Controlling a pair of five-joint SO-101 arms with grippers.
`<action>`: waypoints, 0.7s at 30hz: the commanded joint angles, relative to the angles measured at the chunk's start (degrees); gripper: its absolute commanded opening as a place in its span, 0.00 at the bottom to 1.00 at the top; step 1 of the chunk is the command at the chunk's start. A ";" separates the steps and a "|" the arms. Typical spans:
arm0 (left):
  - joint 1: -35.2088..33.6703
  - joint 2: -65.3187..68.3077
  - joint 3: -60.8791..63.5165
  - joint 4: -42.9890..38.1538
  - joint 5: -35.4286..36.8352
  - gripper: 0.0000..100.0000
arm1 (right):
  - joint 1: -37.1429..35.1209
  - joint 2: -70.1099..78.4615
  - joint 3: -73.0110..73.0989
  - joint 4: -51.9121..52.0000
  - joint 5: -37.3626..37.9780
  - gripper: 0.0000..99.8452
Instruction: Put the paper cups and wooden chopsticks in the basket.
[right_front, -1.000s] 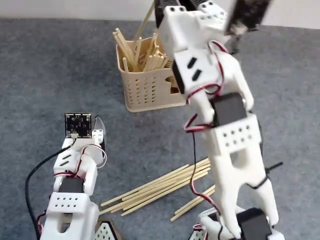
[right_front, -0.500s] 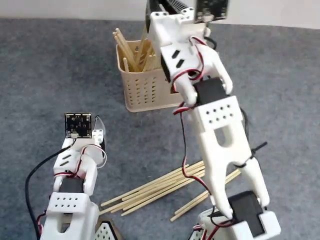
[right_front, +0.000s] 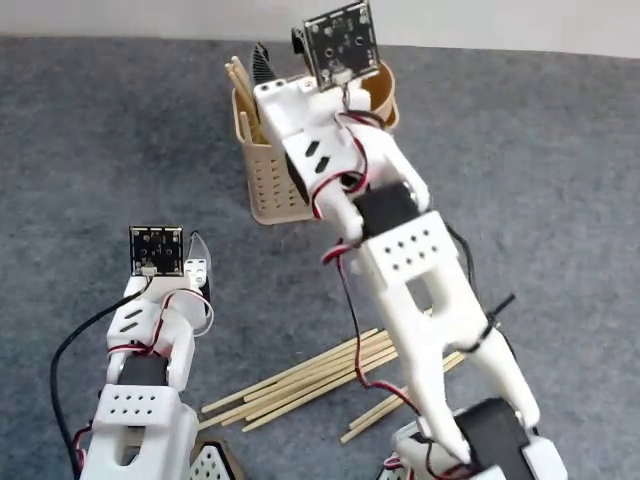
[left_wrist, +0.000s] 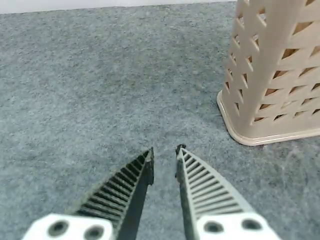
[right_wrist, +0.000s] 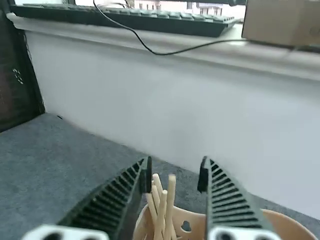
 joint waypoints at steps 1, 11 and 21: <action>-0.57 -1.19 -0.13 -0.09 0.35 0.09 | -0.75 -6.55 -0.40 6.46 0.79 0.17; -0.40 -1.19 0.40 -0.18 0.26 0.09 | -0.48 -14.02 -0.48 29.41 0.79 0.17; -0.57 -1.19 0.48 -0.18 0.26 0.09 | 1.98 -17.19 -0.22 49.36 -9.05 0.17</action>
